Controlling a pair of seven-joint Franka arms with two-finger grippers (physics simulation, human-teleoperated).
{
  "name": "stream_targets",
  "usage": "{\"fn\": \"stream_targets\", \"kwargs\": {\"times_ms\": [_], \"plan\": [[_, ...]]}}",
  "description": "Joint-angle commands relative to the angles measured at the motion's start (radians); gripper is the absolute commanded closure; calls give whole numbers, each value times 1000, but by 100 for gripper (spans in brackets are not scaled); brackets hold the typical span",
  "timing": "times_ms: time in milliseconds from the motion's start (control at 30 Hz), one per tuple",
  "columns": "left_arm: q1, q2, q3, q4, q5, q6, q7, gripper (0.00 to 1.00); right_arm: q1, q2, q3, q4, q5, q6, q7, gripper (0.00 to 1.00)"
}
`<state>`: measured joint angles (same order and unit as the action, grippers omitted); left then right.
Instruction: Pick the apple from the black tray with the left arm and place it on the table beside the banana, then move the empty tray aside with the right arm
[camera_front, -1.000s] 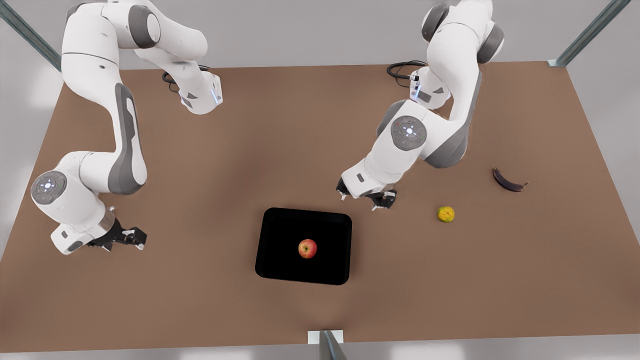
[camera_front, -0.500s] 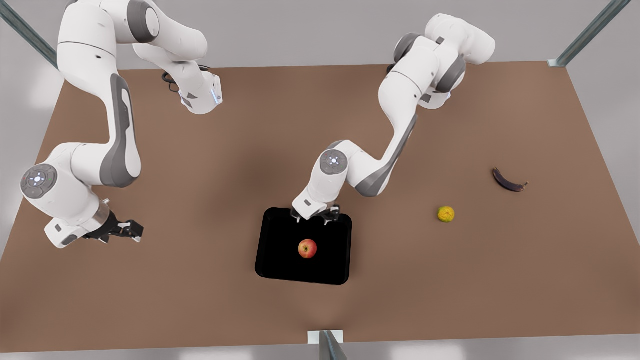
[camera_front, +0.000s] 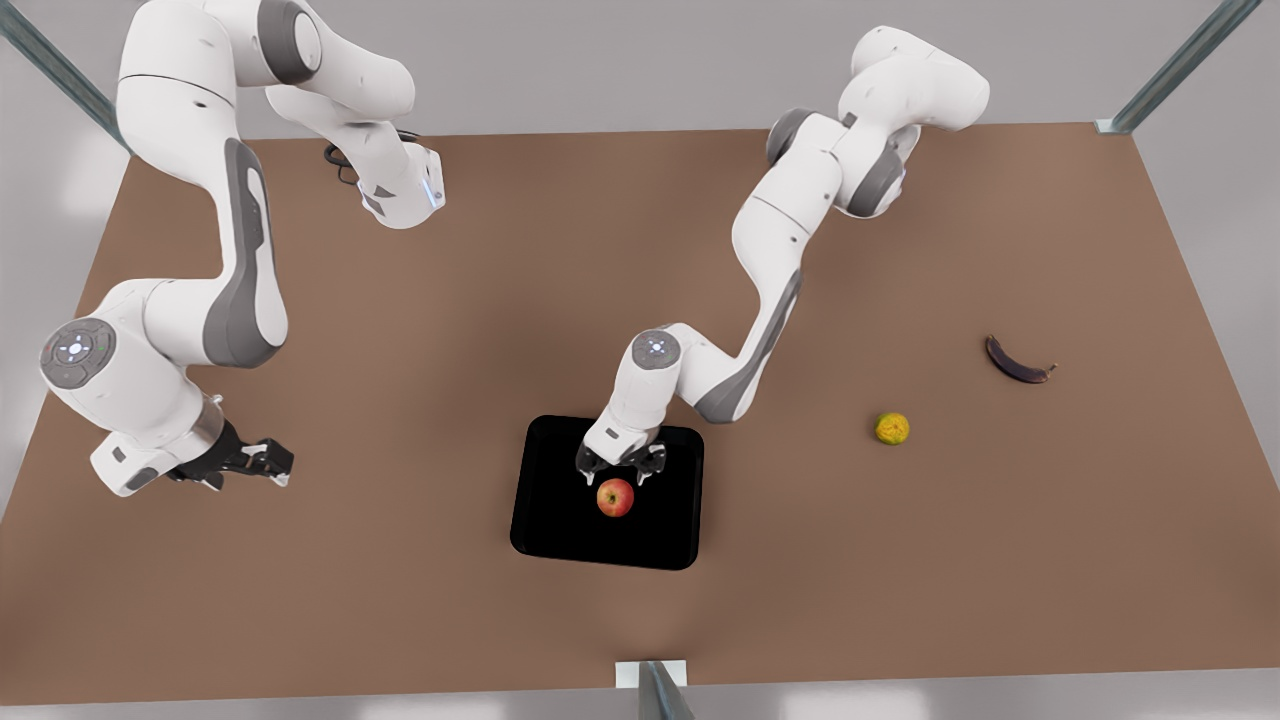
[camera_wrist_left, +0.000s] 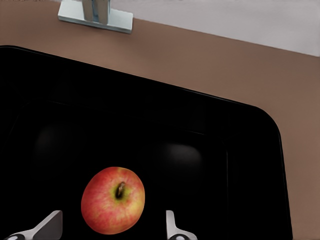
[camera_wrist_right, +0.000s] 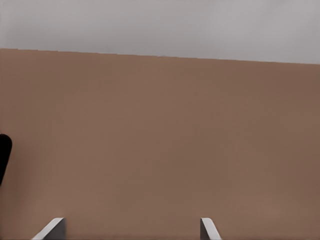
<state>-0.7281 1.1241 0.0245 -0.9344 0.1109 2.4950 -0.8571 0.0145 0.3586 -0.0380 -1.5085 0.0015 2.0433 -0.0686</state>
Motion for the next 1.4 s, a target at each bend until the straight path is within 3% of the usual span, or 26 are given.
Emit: {"fn": "stream_targets", "kwargs": {"times_ms": [0,300,1100,1167,1367], "plan": [[-2,25,15,19,30,51,-132,0,1,-10,1,1,-40,-2,1,0],[-48,63,84,29,113,19,-137,0,1,-17,1,1,-41,-2,1,0],[-70,184,133,115,115,117,-234,0,1,-32,0,1,-41,-2,1,0],[-76,186,138,115,115,117,-246,15,1,-32,0,1,-41,-2,1,0],[-73,183,144,115,113,122,-240,16,1,-32,0,1,-41,-2,1,0]]}}
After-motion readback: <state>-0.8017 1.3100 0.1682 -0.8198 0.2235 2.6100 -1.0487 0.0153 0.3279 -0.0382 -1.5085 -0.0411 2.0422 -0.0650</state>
